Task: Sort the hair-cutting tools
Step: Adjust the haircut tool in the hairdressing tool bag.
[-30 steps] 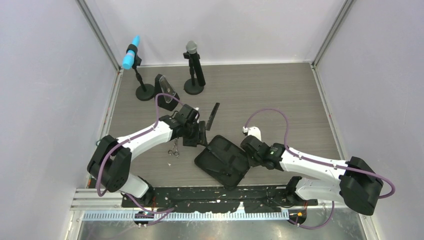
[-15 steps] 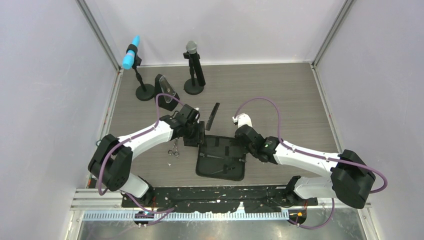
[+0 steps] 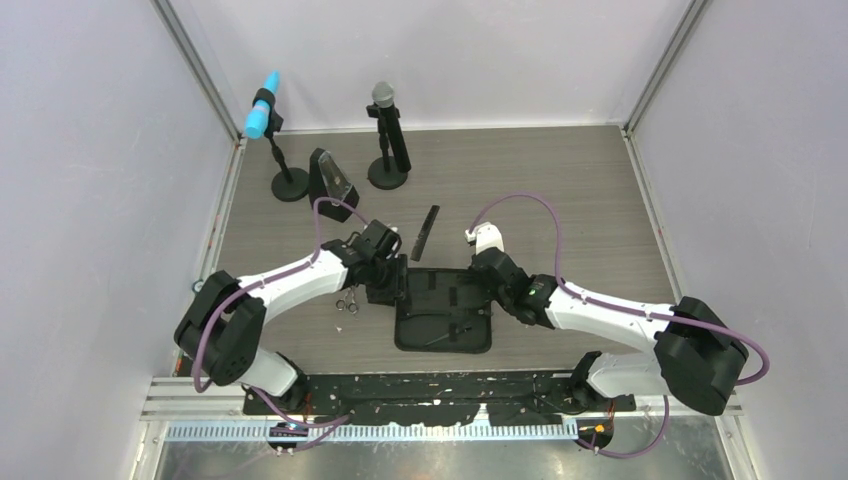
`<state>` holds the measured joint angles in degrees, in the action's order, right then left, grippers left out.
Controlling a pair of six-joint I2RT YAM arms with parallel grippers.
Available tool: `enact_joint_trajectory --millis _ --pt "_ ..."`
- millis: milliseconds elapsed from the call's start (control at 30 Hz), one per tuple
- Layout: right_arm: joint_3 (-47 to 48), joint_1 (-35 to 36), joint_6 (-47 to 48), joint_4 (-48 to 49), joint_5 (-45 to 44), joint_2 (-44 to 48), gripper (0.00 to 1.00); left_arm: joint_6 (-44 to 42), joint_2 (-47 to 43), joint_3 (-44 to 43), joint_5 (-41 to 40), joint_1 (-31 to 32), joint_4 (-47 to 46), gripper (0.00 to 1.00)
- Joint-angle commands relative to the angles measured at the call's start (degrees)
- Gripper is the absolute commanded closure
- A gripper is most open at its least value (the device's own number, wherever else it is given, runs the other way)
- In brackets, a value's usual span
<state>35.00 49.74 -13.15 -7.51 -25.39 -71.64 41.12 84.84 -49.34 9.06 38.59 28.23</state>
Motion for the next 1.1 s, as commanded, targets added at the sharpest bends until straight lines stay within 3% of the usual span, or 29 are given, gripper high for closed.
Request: enact_joint_trajectory --millis 0,200,367,500,900,1067 --pt "-0.1 -0.1 -0.3 3.9 -0.2 1.0 0.95 1.1 -4.5 2.1 -0.6 1.6 -1.0 0.55" --pt "-0.3 -0.1 -0.2 4.6 0.3 0.7 0.95 -6.9 -6.9 2.0 -2.9 5.0 0.4 0.54" --pt "-0.5 -0.1 1.1 5.1 0.3 1.3 0.95 -20.8 -5.6 -3.5 -10.7 10.7 5.3 0.54" --pt "-0.6 -0.1 2.6 5.5 -0.7 1.9 0.95 -30.0 -2.2 -6.6 -10.6 11.9 5.6 0.54" --pt "-1.1 -1.0 6.2 8.9 0.2 2.2 0.95 -39.8 5.5 -9.3 -3.4 14.0 4.7 0.58" --pt "-1.9 -1.6 5.9 9.9 0.8 2.5 0.95 -40.8 8.0 -9.5 -5.3 15.5 5.0 0.60"
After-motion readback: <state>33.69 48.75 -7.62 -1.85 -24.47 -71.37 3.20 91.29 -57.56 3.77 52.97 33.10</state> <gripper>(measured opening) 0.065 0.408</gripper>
